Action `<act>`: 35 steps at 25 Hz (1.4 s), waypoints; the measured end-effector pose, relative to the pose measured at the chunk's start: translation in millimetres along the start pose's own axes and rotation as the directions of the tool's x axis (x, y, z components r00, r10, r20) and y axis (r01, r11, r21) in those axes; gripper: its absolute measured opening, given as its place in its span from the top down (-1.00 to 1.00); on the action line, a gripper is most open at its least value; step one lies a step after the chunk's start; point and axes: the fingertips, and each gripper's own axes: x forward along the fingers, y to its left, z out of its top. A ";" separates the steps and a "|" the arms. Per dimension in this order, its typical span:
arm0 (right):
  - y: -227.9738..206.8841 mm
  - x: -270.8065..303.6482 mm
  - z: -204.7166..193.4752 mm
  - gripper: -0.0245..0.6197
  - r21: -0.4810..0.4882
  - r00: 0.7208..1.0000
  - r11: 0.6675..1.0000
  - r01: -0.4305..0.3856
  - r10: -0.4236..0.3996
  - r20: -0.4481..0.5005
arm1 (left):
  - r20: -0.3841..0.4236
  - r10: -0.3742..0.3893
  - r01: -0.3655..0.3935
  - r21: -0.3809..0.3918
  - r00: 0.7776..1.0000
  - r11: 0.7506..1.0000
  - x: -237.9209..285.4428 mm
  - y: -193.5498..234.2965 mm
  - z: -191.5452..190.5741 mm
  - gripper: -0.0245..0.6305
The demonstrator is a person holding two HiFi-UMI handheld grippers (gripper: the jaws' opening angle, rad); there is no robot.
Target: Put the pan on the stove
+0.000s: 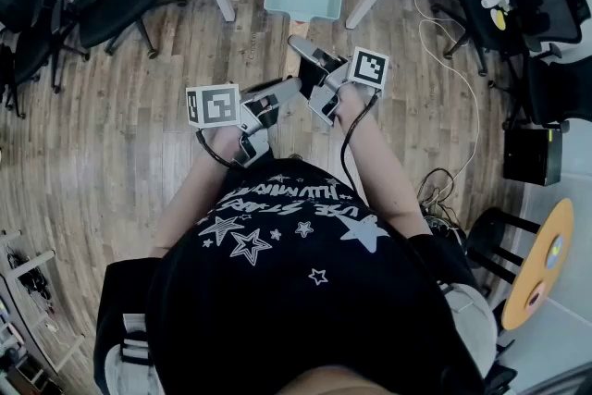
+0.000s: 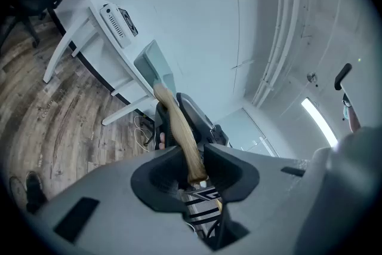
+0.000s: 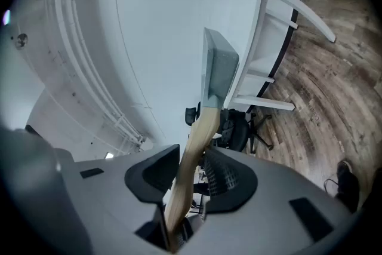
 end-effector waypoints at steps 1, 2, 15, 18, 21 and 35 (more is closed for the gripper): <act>-1.1 0.1 0.4 0.52 -0.001 1.000 1.000 0.003 -0.003 -0.002 | -0.004 0.000 0.000 0.000 1.000 1.000 0.6 0.5 0.4 0.58; -2.2 0.0 0.7 0.52 -0.001 1.000 1.000 0.005 -0.005 -0.003 | -0.009 0.000 0.000 0.000 1.000 1.000 1.2 1.0 0.6 0.57; -10.6 -3.8 -0.7 0.50 0.024 1.000 0.999 0.026 -0.026 -0.004 | -0.019 0.010 -0.011 -0.030 1.000 0.999 4.8 3.0 -2.6 0.56; -13.3 -11.7 -6.1 0.50 0.027 1.000 0.999 0.031 -0.030 -0.005 | -0.019 0.012 -0.012 -0.032 1.000 0.999 5.4 2.2 -11.8 0.56; -13.8 -6.1 -2.3 0.50 0.031 1.000 0.999 0.028 -0.028 -0.002 | -0.021 0.013 -0.013 -0.034 1.000 0.999 5.5 5.3 -5.6 0.56; -11.2 11.6 16.2 0.51 -0.002 0.999 0.999 0.034 -0.034 0.013 | -0.022 -0.013 0.013 -0.009 1.000 1.000 7.1 11.1 18.6 0.56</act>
